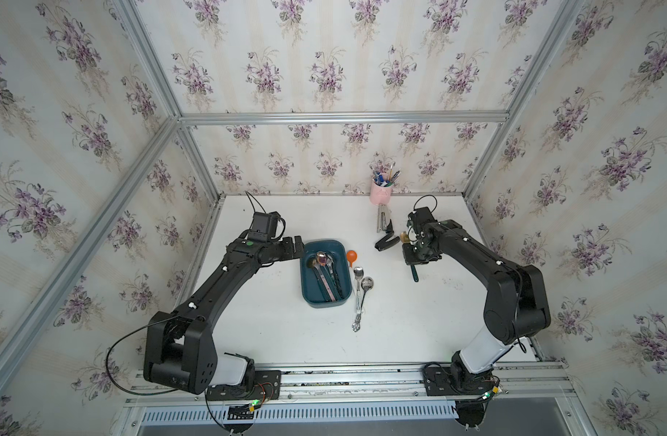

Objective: Put the spoon into the storage box
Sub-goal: Pick up the spoon from the center of the board, then place the spoon in the storage box.

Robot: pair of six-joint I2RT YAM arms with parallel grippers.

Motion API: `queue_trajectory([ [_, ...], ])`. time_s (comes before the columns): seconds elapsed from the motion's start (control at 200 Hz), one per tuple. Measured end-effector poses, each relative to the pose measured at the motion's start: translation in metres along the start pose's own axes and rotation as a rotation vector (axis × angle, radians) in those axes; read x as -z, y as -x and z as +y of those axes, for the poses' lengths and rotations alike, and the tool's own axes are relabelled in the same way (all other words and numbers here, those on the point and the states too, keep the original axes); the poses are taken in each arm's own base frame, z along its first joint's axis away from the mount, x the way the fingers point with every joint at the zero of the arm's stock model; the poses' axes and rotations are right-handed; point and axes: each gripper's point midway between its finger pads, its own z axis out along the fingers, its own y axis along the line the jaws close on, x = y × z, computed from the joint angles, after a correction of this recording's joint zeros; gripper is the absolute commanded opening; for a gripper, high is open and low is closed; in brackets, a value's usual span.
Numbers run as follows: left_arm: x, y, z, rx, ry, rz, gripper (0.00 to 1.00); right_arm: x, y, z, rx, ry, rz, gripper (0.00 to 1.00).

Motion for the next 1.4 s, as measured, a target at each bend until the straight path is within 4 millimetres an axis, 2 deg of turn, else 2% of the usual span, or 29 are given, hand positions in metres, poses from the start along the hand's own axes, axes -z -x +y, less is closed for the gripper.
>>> queue_trajectory([
  [0.185,-0.004,-0.008,0.016,0.046,0.028,0.02,1.0,0.03,0.034,0.036,0.063,0.044,-0.068,0.0],
  [0.37,-0.008,-0.018,0.042,0.125,0.065,0.039,1.0,0.045,0.048,0.095,0.141,0.126,-0.101,0.0],
  [0.475,-0.007,-0.02,0.049,0.15,0.072,0.037,1.0,0.044,0.041,0.141,0.203,0.188,-0.088,0.01],
  [0.584,-0.006,-0.023,0.051,0.157,0.07,0.038,1.0,0.034,0.027,0.19,0.262,0.263,-0.053,0.01],
  [0.834,-0.006,-0.03,0.057,0.175,0.08,0.046,1.0,0.003,-0.002,0.259,0.335,0.338,0.013,0.02],
  [1.129,-0.002,-0.029,0.057,0.172,0.077,0.035,1.0,-0.026,-0.018,0.275,0.334,0.349,0.059,0.03],
  [1.269,-0.001,-0.03,0.057,0.171,0.078,0.036,1.0,-0.043,-0.036,0.276,0.346,0.335,0.109,0.05],
  [1.404,-0.002,-0.03,0.057,0.171,0.078,0.037,1.0,-0.058,-0.041,0.274,0.334,0.313,0.132,0.07],
])
